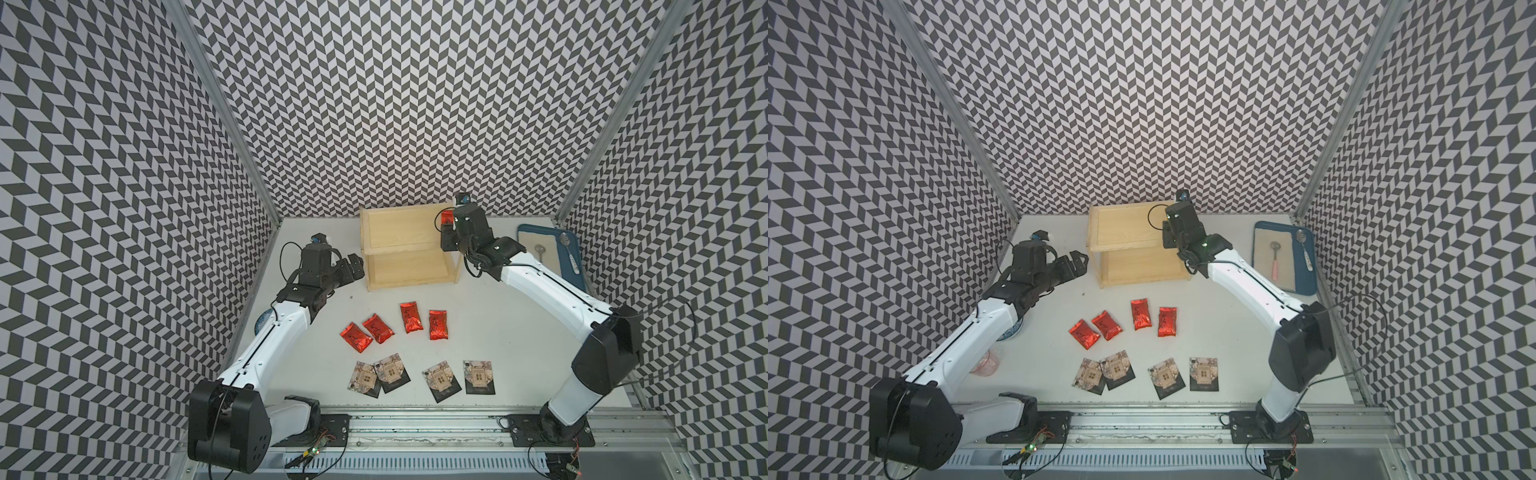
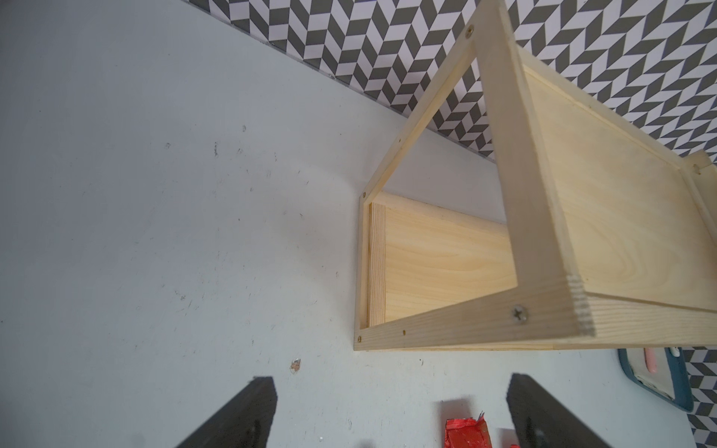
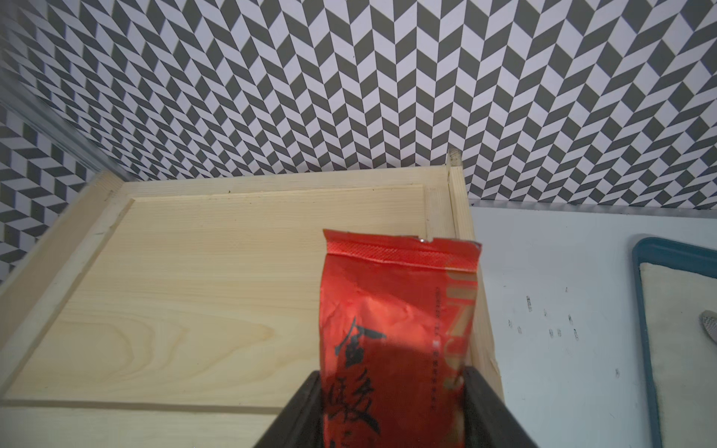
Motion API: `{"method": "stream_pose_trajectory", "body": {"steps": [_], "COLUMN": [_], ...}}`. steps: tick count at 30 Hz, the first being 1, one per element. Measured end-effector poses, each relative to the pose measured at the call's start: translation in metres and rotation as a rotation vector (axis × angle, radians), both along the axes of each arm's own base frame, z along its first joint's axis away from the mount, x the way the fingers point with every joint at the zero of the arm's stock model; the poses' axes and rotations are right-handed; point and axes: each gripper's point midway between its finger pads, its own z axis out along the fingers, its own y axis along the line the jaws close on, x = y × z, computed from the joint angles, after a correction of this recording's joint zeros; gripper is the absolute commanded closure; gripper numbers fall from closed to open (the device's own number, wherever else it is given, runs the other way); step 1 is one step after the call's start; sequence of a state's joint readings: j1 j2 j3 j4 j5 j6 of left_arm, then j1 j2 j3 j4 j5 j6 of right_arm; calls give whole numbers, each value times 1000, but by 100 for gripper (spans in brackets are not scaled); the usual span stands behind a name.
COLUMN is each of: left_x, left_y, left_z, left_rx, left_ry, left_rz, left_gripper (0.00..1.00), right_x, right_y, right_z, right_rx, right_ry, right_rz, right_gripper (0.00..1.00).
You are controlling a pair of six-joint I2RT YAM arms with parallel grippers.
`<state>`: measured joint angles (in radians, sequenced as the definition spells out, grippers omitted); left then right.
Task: Place the tea bags on the shelf by color
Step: Place the tea bag on the shelf.
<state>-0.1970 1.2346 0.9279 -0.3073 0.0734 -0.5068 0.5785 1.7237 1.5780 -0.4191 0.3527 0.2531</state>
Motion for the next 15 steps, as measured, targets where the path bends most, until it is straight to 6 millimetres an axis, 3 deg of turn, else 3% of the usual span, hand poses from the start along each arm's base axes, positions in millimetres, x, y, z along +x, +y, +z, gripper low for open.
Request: {"method": "stream_pose_trajectory", "body": {"steps": [4, 12, 15], "left_x": [0, 1, 2], "left_y": [0, -1, -1], "left_z": [-1, 0, -1], "left_rx": [2, 6, 8], "left_ry": [2, -5, -3], "left_rz": [-1, -9, -10], "left_gripper": [2, 2, 2], "right_x": [13, 20, 23], "right_y": [-1, -9, -9], "right_z": [-5, 4, -1], "right_rx": [-35, -69, -80], "right_ry": [0, -21, -13], "right_rz": [-16, -37, -36], "right_gripper": [45, 44, 44]}}
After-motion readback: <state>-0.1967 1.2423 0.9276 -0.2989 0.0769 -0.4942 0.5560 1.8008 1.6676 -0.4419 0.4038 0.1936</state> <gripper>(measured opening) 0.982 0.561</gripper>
